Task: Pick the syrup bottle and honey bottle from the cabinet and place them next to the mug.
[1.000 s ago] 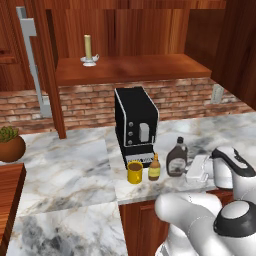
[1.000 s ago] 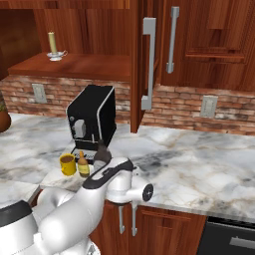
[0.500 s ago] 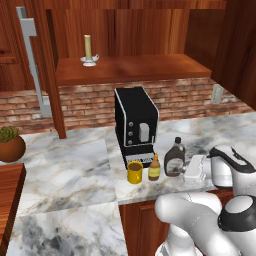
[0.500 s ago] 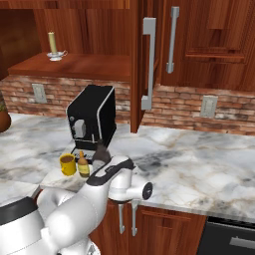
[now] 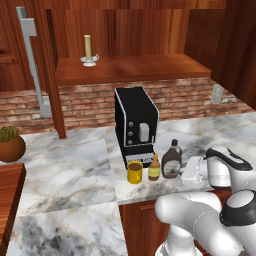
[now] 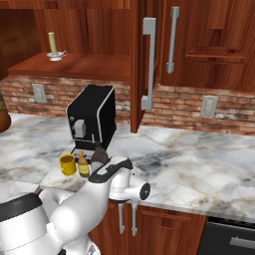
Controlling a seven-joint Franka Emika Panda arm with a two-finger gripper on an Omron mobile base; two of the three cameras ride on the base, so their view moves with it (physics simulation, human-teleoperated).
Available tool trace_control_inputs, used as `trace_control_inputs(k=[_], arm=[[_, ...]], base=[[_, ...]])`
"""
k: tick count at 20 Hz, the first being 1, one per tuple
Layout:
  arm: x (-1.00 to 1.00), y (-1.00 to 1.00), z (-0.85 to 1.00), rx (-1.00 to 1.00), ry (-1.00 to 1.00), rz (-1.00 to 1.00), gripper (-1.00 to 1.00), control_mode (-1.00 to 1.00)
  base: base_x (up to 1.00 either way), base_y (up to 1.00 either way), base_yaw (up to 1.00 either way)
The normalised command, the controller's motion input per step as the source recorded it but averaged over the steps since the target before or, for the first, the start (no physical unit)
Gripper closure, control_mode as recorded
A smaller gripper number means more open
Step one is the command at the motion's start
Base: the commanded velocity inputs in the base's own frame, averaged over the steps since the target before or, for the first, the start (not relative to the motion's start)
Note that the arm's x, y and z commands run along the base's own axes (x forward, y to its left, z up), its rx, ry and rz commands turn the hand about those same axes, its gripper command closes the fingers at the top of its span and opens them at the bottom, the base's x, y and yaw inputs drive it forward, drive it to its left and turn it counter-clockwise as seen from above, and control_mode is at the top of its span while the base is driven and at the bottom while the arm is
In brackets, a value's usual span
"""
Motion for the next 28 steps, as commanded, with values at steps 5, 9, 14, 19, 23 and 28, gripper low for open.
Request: trace_control_inputs(k=[5, 9, 14, 19, 23, 28], arm=[[0.06, 0.02, -0.01, -0.01, 0.0, 0.0, 1.0, -1.0], [0.0, 0.0, -0.01, 0.0, 0.0, 0.0, 1.0, -1.0], [0.0, 0.0, 0.0, 0.0, 0.0, 0.0, -1.0, -1.0], [0.0, 0.0, 0.0, 0.0, 0.0, 0.0, -1.0, -1.0], [0.0, 0.0, 0.0, 0.0, 0.0, 0.0, -1.0, -1.0], [0.0, 0.0, 0.0, 0.0, 0.0, 0.0, -1.0, -1.0]], base=[[0.0, 0.0, 0.0], [0.0, 0.0, 0.0], [0.0, 0.0, 0.0], [0.0, 0.0, 0.0], [0.0, 0.0, 0.0], [0.0, 0.0, 0.0]])
